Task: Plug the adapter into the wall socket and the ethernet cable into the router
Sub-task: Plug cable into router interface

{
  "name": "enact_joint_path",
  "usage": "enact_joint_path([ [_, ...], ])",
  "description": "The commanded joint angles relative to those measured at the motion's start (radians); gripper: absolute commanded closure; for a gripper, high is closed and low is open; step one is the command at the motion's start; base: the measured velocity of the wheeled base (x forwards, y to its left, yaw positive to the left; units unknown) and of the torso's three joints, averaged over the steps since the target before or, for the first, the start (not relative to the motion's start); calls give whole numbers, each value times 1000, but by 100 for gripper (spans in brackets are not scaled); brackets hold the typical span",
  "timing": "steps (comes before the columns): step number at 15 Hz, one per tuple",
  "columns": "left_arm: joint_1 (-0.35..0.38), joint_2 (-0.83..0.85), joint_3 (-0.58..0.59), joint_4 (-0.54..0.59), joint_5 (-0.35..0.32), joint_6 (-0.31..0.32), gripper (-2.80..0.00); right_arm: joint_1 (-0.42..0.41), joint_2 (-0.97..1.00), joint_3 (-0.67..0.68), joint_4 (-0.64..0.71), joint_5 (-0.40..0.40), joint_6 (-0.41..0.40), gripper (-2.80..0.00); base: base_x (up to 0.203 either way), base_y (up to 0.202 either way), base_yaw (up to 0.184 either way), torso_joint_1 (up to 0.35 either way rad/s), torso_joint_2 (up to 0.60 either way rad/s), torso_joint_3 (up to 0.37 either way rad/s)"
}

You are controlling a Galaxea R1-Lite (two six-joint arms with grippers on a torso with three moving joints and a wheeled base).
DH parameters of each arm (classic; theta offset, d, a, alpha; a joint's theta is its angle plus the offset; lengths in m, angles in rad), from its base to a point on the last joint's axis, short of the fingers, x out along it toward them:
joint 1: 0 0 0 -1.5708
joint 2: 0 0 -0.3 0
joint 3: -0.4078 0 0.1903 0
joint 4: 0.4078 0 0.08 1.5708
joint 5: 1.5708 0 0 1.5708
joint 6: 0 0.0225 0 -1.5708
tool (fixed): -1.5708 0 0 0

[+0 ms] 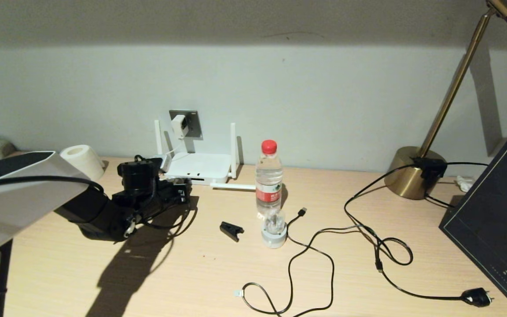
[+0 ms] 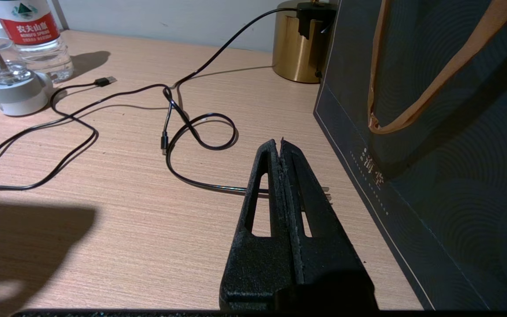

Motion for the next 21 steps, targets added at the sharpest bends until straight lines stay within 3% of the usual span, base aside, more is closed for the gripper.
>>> enact_joint_path([
  [1, 0, 4, -7, -6, 0, -1, 0, 0, 1, 34, -1, 1, 0, 0, 0, 0, 0, 0, 0, 0],
  [21, 0, 61, -74, -2, 0, -1, 0, 0, 1, 34, 0, -1, 0, 0, 0, 0, 0, 0, 0, 0],
])
